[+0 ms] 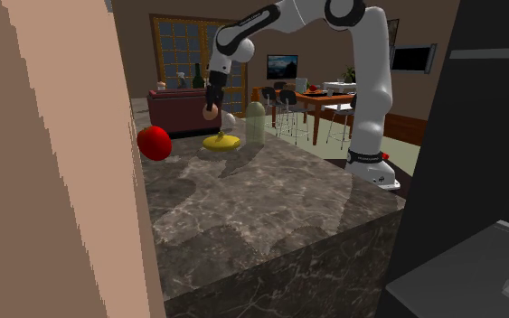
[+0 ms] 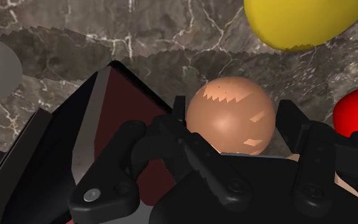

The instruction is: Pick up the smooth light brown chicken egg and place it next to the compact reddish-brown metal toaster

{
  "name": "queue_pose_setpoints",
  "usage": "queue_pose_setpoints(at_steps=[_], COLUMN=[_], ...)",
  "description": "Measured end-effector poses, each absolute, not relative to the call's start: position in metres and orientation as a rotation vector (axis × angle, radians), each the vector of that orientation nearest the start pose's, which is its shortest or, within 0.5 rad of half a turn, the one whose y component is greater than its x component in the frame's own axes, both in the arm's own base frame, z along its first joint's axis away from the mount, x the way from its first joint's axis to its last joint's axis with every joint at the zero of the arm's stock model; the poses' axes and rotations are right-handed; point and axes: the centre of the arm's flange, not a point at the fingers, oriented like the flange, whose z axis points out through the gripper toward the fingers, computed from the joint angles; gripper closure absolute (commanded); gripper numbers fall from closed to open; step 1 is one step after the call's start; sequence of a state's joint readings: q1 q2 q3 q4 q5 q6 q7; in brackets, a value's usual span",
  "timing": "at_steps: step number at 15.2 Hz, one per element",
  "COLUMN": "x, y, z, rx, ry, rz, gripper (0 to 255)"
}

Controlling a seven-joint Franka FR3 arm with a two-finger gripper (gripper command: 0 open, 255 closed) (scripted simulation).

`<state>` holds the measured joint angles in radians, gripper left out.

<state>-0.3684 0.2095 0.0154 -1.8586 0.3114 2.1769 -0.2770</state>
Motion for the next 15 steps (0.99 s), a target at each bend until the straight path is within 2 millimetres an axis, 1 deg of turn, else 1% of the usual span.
queue_pose_setpoints(at_steps=[5,11,14,15], x=[0.589,0.589,0.588,0.588], y=[-0.206,-0.206,-0.205,-0.206], z=[0.389,0.359,0.341,0.338], rx=[-2.887,-2.887,-2.886,-2.887], ry=[0.353,0.353,0.353,0.353], rz=[-0.267,-0.266,-0.266,-0.270], gripper=[255,255,255,255])
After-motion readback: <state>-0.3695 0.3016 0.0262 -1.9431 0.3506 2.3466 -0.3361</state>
